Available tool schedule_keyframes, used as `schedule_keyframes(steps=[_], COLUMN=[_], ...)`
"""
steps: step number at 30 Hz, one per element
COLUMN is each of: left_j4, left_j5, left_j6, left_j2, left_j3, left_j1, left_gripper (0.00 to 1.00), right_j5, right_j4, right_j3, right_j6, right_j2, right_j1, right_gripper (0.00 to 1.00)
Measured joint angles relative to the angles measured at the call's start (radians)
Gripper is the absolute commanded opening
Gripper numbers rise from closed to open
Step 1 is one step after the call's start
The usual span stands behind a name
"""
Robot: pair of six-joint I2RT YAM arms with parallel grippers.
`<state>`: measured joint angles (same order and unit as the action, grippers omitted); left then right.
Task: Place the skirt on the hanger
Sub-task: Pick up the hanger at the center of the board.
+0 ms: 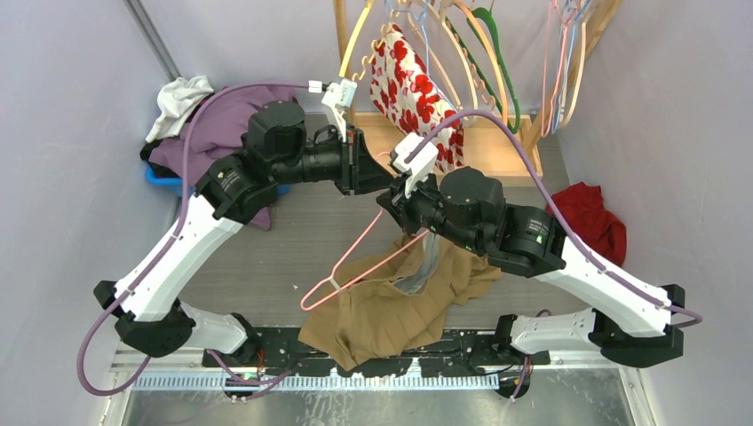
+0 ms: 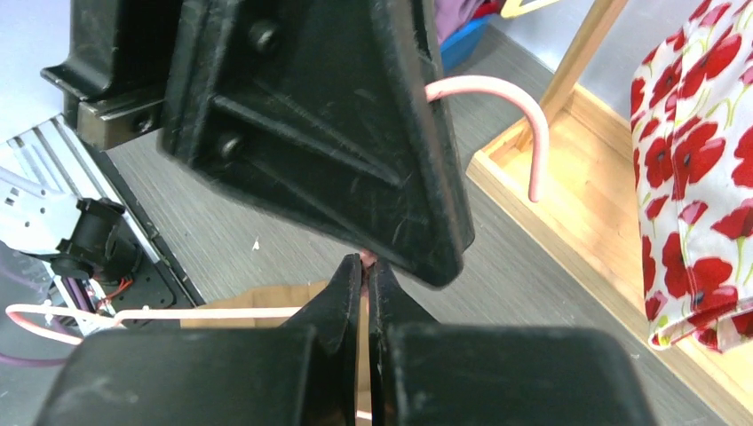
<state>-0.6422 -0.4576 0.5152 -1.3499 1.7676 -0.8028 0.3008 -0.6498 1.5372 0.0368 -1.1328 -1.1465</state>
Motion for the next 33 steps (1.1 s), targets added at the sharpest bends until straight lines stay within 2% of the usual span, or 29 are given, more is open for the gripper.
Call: schedule_keyframes(steps=[14, 19, 25, 29, 33], left_j4=[-0.041, -0.039, -0.041, -0.053, -0.079], left_j5=[0.114, 0.147, 0.198, 0.241, 0.285], left_j6=[0.01, 0.035, 0.074, 0.089, 0.098], left_j2=[-0.053, -0.064, -0.073, -0.098, -0.137], left_j3=[0.029, 0.029, 0.041, 0.085, 0.163], left_j1=[-0.013, -0.019, -0.024, -0.024, -0.025], left_gripper=[0.0, 0.0, 0.0, 0.0, 0.0], right_j5=[0.054, 0.086, 0.134, 0.197, 0.313], right_j4=[0.035, 0.037, -0.011, -0.098, -0.205], right_j3=[-0.063, -0.082, -0.044, 0.068, 0.211], right_j6=[0.033, 0.05, 0.09, 0.134, 0.19], right_j2=[0.023, 0.036, 0.027, 0.016, -0.004], right_j1=[0.011, 0.011, 0.011, 0.011, 0.008], right_gripper=[0.02, 0.12, 0.35, 0.4, 0.41])
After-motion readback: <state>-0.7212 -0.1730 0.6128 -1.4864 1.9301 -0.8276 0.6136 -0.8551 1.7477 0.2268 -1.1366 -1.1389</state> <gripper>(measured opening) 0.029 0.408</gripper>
